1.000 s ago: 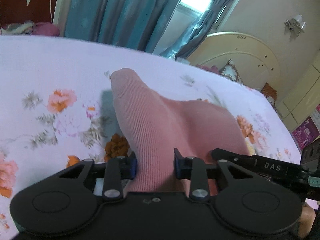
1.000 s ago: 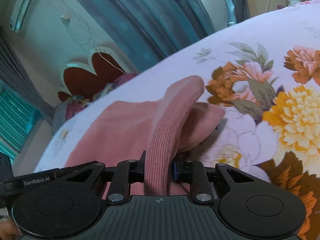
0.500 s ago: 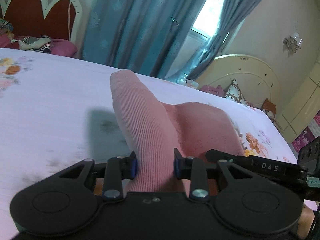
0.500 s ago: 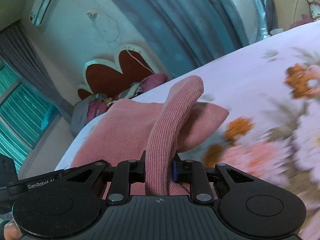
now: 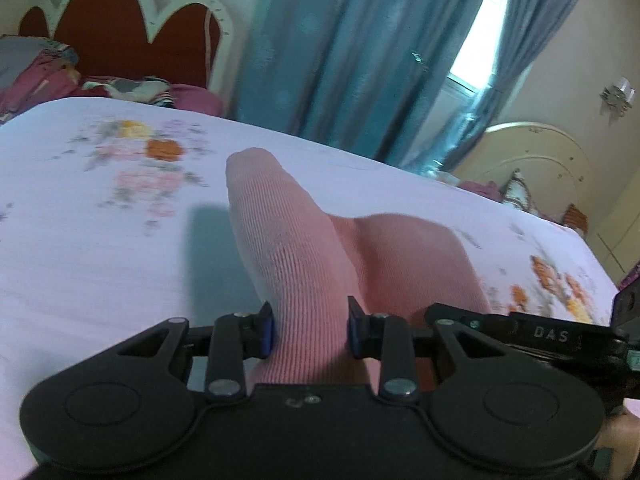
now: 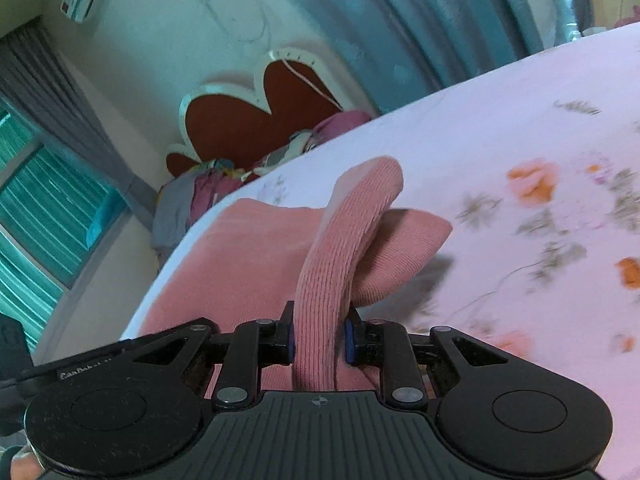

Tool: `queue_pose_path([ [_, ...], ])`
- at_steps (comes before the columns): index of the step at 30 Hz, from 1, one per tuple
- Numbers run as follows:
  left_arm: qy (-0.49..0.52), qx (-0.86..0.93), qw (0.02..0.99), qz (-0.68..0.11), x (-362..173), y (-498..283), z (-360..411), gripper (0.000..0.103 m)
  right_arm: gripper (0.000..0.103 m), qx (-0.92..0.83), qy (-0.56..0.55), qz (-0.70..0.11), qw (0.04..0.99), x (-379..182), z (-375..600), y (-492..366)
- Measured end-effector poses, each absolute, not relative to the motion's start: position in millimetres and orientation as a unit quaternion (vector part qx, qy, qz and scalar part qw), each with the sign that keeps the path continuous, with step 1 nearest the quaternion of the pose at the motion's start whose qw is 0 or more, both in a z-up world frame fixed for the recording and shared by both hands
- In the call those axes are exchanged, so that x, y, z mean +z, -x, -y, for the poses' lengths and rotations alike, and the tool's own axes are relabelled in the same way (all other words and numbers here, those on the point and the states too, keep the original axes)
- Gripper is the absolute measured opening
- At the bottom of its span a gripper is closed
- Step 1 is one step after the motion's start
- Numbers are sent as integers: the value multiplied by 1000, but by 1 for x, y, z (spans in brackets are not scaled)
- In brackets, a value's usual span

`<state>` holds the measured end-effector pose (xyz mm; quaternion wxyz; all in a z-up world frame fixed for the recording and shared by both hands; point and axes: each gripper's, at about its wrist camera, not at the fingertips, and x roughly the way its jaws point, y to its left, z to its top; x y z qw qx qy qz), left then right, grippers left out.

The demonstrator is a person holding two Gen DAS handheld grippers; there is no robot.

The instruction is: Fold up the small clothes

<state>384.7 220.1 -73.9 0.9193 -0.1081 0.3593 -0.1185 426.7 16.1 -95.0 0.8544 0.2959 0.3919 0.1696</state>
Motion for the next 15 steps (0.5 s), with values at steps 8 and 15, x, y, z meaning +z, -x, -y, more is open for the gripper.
queue_pose_path([
  [8,94,-81,913,-389,-121,-393,-255,52,22,85,-215,-426,875,-121,-19,-439],
  [15,70,-53,933,-349,-99,-377,-262,61,22,71,-181,-400,896,-109,-13,-430],
])
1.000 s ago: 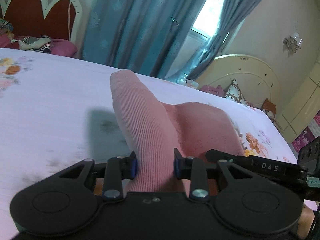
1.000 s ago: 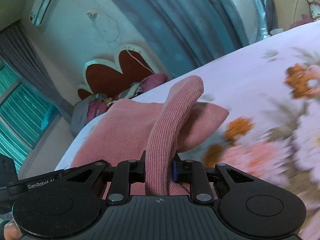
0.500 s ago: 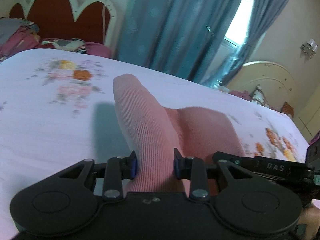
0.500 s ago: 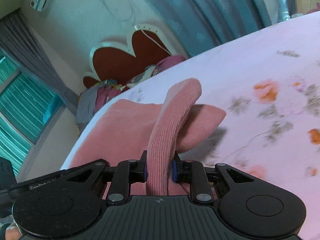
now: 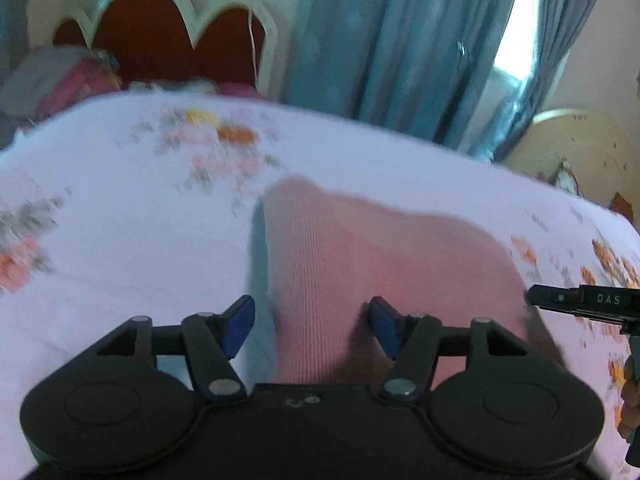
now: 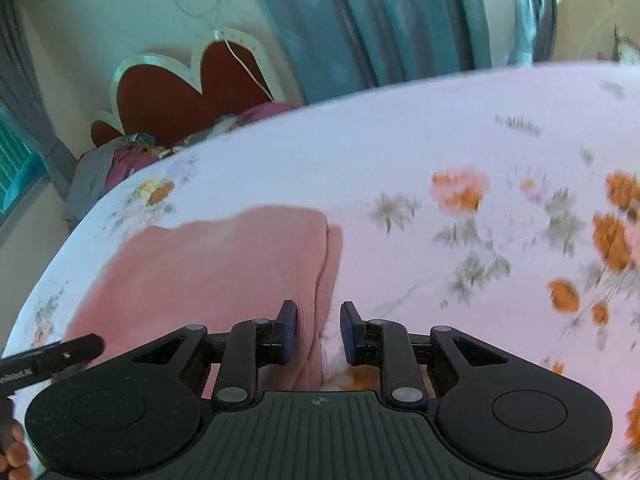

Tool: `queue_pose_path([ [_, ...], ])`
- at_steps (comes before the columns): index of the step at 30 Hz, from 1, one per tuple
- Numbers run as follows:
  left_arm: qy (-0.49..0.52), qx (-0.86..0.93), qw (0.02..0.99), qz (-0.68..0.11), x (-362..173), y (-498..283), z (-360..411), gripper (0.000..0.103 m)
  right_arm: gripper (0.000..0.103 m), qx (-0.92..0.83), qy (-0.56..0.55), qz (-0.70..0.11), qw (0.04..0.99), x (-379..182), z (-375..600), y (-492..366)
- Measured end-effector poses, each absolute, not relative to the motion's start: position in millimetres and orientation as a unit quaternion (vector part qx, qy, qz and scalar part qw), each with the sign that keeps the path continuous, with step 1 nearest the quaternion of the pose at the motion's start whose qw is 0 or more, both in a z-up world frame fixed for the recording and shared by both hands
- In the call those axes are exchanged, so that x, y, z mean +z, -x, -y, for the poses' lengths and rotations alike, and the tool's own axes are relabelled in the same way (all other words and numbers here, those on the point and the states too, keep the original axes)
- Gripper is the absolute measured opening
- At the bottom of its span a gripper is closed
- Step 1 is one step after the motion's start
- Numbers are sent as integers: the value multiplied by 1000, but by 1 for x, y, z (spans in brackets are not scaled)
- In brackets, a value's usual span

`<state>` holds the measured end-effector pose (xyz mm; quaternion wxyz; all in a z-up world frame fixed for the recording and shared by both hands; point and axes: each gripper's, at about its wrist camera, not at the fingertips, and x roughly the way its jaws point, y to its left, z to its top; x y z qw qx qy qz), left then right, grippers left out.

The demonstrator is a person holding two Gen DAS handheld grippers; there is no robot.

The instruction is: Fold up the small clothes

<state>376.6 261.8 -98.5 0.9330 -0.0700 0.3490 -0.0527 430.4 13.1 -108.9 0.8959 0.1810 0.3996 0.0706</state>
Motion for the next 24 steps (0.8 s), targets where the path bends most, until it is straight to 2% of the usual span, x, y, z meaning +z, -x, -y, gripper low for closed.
queue_pose_path([
  [5,43,-67,942,-325,-86,-381,-251,59,22,104,-151,-377,908,-89,-38,-437],
  [7,34,-71,940,-331,-90,-394,-244,55,22,114,-143,-379,907,-92,-51,-447],
  [11,28,-59,936,-345,-106,-421,-237,56,22,113,-128,-401,900,-114,-72,-473],
  [13,35,-54,931,-359,-115,-429,-238,59,22,88,-105,-419,898,-131,-73,-484],
  [14,45,-50,928,-365,-119,-432,-241,64,22,76,-92,-426,897,-139,-72,-486],
  [16,62,-51,925,-373,-123,-434,-246,66,22,77,-99,-428,895,-148,-66,-489],
  [24,54,-60,934,-349,-97,-379,-261,63,22,113,-104,-396,905,-104,-58,-437],
])
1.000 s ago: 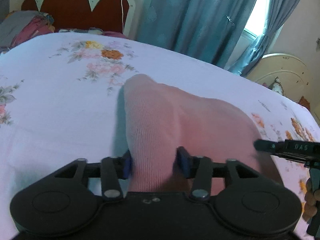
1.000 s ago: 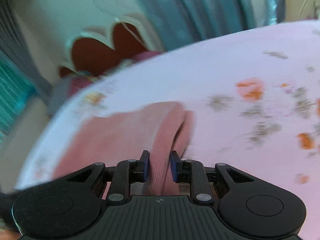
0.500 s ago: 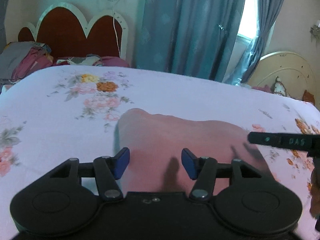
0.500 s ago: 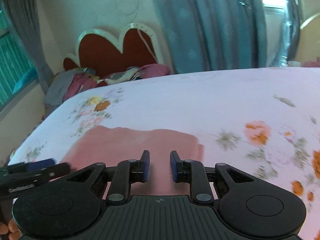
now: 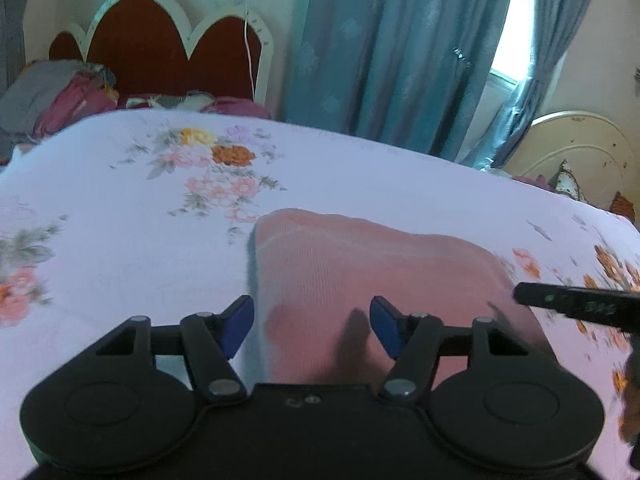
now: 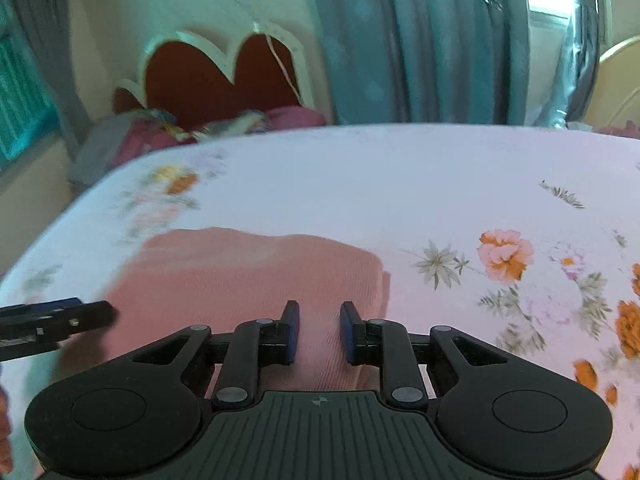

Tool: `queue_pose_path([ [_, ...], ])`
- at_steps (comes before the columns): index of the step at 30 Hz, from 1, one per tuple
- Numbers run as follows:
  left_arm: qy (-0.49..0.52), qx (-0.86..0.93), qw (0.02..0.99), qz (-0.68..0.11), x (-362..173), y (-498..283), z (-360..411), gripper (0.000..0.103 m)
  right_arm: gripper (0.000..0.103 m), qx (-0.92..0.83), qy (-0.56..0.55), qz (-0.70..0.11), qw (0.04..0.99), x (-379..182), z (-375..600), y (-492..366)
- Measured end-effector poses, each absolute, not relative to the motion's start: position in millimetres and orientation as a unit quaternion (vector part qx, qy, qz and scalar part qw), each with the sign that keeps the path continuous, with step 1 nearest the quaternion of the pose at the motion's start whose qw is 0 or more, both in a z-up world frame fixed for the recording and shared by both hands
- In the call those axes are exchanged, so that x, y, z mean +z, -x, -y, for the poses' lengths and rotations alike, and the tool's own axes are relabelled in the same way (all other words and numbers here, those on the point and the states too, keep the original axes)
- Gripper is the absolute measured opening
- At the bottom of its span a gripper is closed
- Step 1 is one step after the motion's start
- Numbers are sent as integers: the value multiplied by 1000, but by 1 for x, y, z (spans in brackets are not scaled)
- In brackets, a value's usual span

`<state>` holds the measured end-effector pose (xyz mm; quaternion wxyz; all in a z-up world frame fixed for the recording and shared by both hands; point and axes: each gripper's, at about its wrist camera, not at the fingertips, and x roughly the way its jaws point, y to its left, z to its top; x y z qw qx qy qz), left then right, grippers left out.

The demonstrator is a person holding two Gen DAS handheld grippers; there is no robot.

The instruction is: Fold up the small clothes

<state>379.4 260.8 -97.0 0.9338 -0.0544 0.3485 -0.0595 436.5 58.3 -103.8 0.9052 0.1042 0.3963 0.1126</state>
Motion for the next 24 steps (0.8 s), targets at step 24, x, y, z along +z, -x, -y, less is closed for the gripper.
queue_pose_path([
  [24,20,-77,914,-397,-118,-315,-243,88,22,49,-91,-437,893,-144,-57,-343],
])
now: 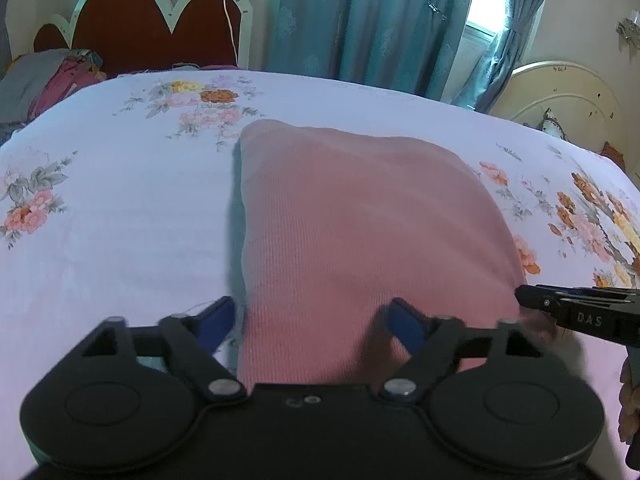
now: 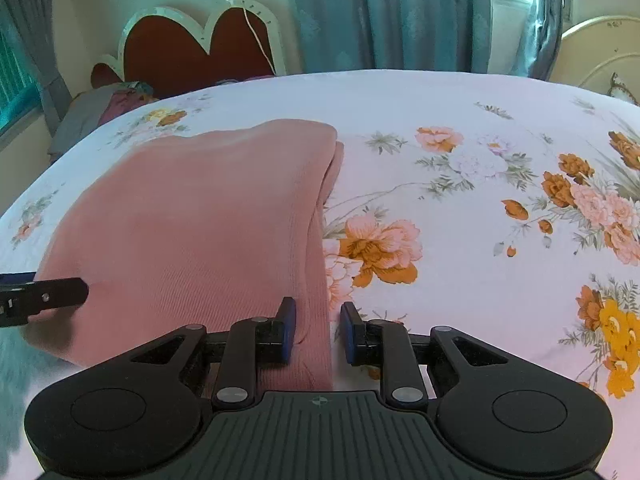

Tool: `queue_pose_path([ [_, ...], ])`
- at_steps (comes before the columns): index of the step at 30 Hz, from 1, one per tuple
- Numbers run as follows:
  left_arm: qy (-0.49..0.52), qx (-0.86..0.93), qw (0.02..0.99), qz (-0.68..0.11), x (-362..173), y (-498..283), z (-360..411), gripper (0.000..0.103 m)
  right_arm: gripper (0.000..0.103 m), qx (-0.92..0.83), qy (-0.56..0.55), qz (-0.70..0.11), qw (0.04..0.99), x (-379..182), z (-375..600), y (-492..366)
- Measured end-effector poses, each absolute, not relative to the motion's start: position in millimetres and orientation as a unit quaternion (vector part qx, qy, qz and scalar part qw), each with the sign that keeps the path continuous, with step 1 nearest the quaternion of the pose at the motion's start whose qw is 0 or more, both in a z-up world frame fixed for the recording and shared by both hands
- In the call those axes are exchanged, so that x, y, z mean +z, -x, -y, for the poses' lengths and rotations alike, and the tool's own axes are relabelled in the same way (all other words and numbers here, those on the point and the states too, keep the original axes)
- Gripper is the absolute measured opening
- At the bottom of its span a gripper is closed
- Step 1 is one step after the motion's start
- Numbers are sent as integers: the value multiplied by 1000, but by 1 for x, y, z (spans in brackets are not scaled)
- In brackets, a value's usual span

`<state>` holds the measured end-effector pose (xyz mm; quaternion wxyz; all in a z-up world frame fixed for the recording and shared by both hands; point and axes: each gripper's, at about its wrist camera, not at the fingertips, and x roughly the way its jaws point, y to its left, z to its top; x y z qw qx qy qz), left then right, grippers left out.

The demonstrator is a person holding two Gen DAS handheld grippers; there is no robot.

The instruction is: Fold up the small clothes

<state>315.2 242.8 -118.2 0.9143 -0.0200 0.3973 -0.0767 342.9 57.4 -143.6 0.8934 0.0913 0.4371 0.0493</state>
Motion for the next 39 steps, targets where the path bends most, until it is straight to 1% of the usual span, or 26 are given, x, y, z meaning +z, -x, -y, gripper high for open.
queue_pose_path([
  [4,15,-52,916,-398,-114,-313,-239,99,22,41,-108,-433,894,-145,-55,-341],
  [7,19,-35,916,-399,-109,-308,-237,100,23,42,-100,-437,893,-142,-57,-342],
  [10,0,-17,919,-395,-101,-299,-231,101,23,43,-82,-440,893,-138,-61,-342],
  [11,-16,-4,920,-391,-97,-295,-228,103,27,46,-75,-438,895,-134,-63,-341],
  [12,-30,8,922,-387,-94,-291,-225,103,39,45,-68,-434,897,-129,-65,-339],
  [13,-43,17,923,-382,-89,-285,-221,103,47,46,-69,-427,900,-122,-64,-335],
  [14,-49,21,926,-373,-84,-278,-220,103,62,51,-77,-413,906,-113,-63,-327],
  [15,-50,22,929,-365,-78,-270,-218,103,69,57,-82,-401,910,-106,-63,-320],
  [20,-31,26,943,-330,-39,-219,-214,103,70,105,-84,-375,917,-66,-61,-267],
  [22,-42,36,948,-313,-26,-195,-206,103,75,121,-86,-369,917,-52,-57,-240],
  [23,-49,41,949,-308,-19,-180,-200,103,83,125,-87,-368,917,-47,-56,-229],
  [24,-50,43,950,-306,-13,-169,-196,103,85,129,-90,-366,917,-40,-53,-215],
  [31,-56,19,957,-285,24,-86,-161,103,87,149,-92,-347,921,11,-34,-125],
  [33,-70,33,959,-273,30,-65,-153,103,91,146,-89,-338,925,24,-31,-104],
  [35,-70,39,959,-271,34,-48,-145,103,93,137,-92,-324,931,38,-29,-84],
  [37,-49,28,956,-287,37,-38,-144,103,102,117,-95,-310,939,50,-26,-67],
  [39,-24,22,954,-299,41,-28,-145,103,103,90,-98,-302,944,61,-24,-54],
])
